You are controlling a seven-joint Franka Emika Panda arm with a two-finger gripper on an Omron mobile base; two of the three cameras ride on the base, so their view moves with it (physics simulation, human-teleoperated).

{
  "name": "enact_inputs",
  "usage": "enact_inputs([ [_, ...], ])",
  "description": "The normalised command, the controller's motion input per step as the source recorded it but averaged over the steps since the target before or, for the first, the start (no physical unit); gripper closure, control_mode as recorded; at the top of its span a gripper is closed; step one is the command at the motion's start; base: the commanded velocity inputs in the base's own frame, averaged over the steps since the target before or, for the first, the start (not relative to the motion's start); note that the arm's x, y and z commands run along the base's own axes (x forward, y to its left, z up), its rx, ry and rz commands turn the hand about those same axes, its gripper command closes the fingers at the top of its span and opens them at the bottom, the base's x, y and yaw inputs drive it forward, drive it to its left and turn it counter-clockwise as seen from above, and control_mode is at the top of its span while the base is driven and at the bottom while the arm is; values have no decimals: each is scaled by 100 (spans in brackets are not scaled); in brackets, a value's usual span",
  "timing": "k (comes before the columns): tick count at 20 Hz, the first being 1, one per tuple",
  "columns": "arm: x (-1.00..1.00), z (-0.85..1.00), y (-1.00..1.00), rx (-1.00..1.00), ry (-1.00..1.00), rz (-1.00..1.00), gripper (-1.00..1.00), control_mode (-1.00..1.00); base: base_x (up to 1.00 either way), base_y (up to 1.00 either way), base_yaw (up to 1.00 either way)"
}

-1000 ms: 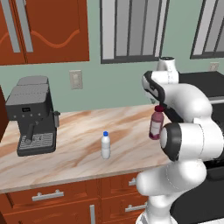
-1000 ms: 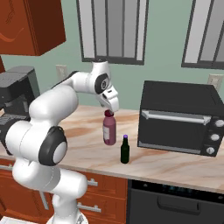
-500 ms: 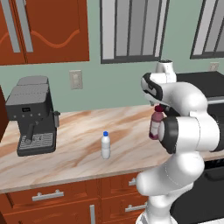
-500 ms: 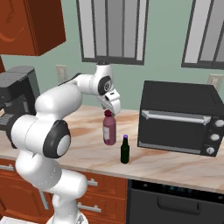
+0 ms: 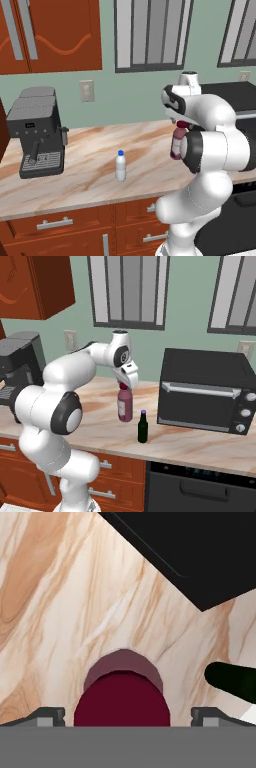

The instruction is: Place the drinks on the dining counter in a tight cluster.

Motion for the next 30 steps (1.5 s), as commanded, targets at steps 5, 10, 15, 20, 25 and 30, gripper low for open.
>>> enact_inputs([
  [5,3,-20,0,1,4,0,-100,-100,0,0,0],
  [10,1,-16,0,0,2,0,100,-100,0,0,0],
  [15,-3,-4,0,0,0,0,100,-100,0,0,0],
  [20,-19,2,0,0,0,0,100,-100,0,0,0],
  [25,-36,33,0,3,0,1,100,-100,0,0,0],
  [30,-41,41,7,1,0,8,100,-100,0,0,0],
])
